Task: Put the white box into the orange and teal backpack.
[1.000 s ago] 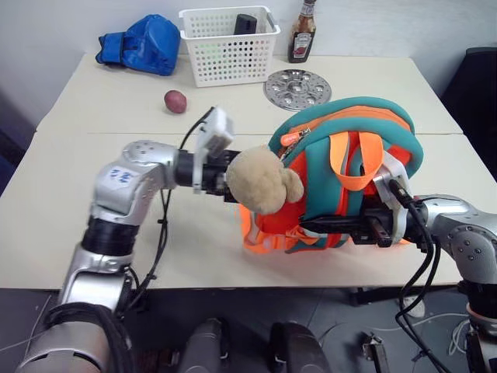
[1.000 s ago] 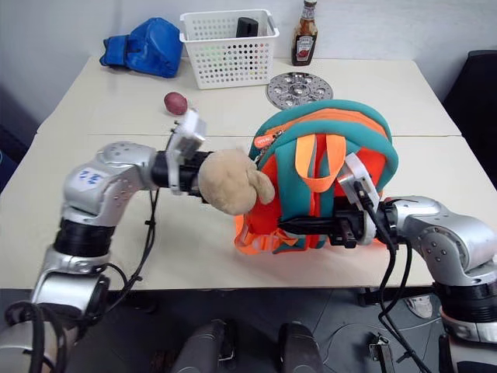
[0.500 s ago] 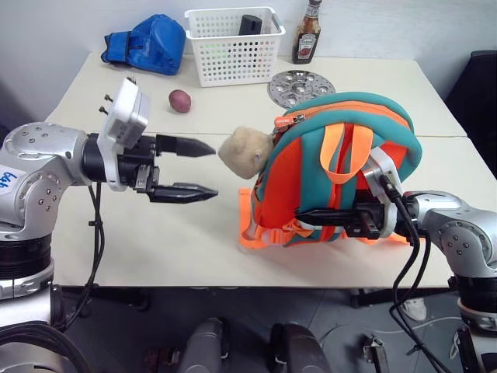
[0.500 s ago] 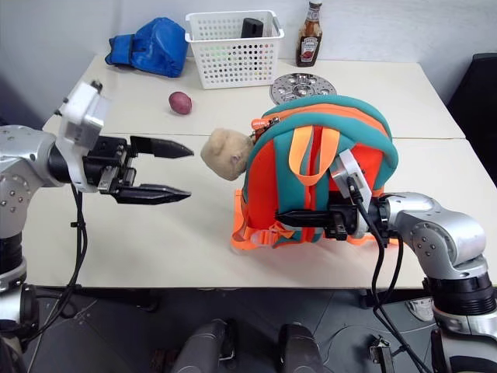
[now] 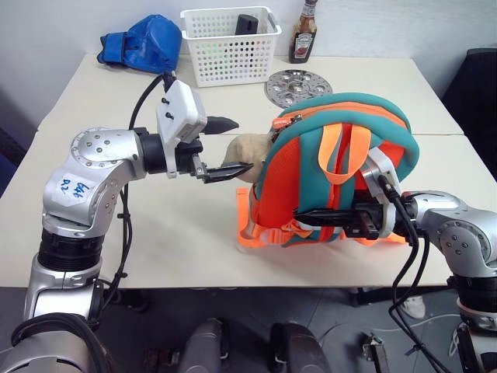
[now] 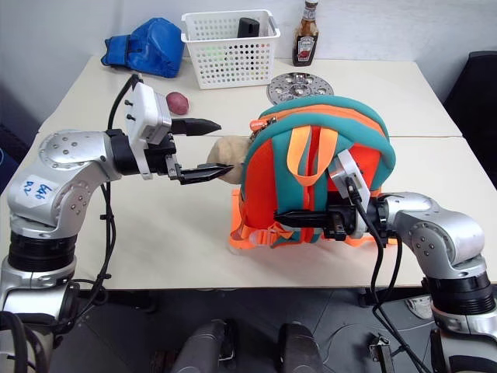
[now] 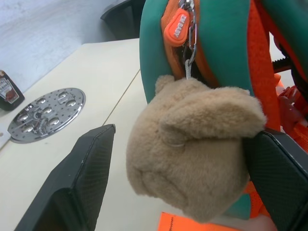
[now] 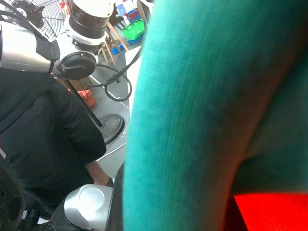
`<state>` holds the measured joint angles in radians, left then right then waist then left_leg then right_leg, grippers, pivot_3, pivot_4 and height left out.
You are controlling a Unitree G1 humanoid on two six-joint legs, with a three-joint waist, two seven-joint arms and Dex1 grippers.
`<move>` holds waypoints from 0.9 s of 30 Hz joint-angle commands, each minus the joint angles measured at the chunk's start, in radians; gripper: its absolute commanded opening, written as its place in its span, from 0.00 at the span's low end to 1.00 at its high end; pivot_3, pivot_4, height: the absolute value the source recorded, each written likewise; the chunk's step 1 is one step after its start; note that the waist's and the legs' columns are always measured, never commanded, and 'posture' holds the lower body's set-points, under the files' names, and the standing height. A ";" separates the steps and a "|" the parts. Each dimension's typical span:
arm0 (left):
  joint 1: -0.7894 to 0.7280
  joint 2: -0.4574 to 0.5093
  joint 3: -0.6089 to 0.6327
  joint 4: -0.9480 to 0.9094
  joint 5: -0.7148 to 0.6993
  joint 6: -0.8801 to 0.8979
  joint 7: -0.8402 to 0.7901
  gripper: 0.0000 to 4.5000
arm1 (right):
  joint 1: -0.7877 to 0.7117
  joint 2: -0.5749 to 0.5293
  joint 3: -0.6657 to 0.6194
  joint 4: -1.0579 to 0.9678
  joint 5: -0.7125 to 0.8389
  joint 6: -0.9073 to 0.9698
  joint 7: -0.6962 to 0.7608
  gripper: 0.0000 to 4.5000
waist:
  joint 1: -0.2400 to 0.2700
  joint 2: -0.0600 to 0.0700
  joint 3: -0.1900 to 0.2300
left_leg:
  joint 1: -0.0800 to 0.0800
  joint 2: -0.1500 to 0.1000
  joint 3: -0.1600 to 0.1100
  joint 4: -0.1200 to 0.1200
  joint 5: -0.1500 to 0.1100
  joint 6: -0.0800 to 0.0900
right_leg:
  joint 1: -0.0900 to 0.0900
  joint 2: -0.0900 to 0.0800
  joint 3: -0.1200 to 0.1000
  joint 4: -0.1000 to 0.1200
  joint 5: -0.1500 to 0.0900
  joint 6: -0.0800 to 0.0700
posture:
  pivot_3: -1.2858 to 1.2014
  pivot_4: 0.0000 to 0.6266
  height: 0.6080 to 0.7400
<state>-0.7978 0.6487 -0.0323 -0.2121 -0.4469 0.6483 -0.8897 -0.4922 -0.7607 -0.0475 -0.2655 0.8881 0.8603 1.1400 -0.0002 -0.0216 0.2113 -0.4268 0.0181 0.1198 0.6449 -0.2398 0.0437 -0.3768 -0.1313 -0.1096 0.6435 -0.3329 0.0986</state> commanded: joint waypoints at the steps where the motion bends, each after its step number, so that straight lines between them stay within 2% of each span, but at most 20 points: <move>1: -0.020 -0.007 -0.033 0.011 -0.019 -0.007 -0.058 0.89 | 0.007 0.003 -0.020 -0.034 0.022 0.002 -0.006 0.00 | 0.000 0.000 0.000 | 0.000 0.000 0.000 0.000 0.000 0.000 | 0.000 0.000 0.000 0.000 0.000 0.000 | 0.52 0.24 1.00; 3: -0.028 -0.002 -0.041 0.046 0.005 -0.025 -0.066 0.80 | 0.010 0.003 -0.023 -0.040 0.028 0.004 -0.010 0.00 | 0.000 0.000 0.000 | 0.000 0.000 0.000 0.000 0.000 0.000 | 0.000 0.000 0.000 0.000 0.000 0.000 | 0.52 0.24 1.00; 11: -0.050 0.058 -0.052 0.139 0.041 -0.085 -0.163 0.31 | 0.033 0.002 -0.042 -0.061 0.049 0.007 -0.038 0.00 | -0.001 0.000 0.000 | 0.000 0.000 0.000 -0.001 0.000 0.000 | 0.000 0.000 0.000 0.000 0.000 0.000 | 0.52 0.24 1.00; 14: -0.069 0.112 -0.056 0.189 0.077 -0.122 -0.208 0.20 | 0.049 0.002 -0.058 -0.074 0.064 0.011 -0.054 0.00 | -0.001 0.000 0.000 | 0.000 0.000 0.000 0.000 0.000 0.000 | 0.000 0.000 0.000 -0.001 0.000 0.000 | 0.52 0.24 1.00; 19: -0.086 0.205 -0.058 0.292 0.133 -0.196 -0.291 0.17 | 0.084 -0.001 -0.082 -0.096 0.086 0.012 -0.067 0.00 | -0.002 0.000 0.000 | 0.000 0.000 0.000 -0.001 0.000 0.000 | -0.001 0.000 0.000 -0.001 0.000 0.000 | 0.52 0.24 1.00; 21: -0.041 0.247 -0.062 0.274 0.133 -0.221 -0.349 0.17 | 0.103 0.004 -0.084 -0.109 0.092 0.008 -0.078 0.00 | -0.004 0.000 0.000 | 0.000 0.000 0.000 -0.002 0.000 0.000 | -0.001 0.000 0.000 -0.001 0.000 0.000 | 0.52 0.24 1.00; 27: 0.090 0.251 -0.109 0.195 0.175 -0.267 -0.362 0.17 | 0.125 0.011 -0.086 -0.136 0.113 0.006 -0.103 0.00 | -0.004 0.000 0.000 | 0.001 0.000 0.001 -0.003 -0.001 -0.001 | -0.001 -0.001 0.000 -0.001 0.000 0.000 | 0.52 0.24 1.00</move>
<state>-0.7318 0.8912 -0.1272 0.0211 -0.3068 0.4048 -1.2543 -0.3726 -0.7541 -0.0992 -0.3651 0.9741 0.8733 1.0424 -0.0038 -0.0215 0.2112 -0.4264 0.0186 0.1204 0.6421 -0.2406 0.0432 -0.3781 -0.1318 -0.1093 0.6421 -0.3330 0.0984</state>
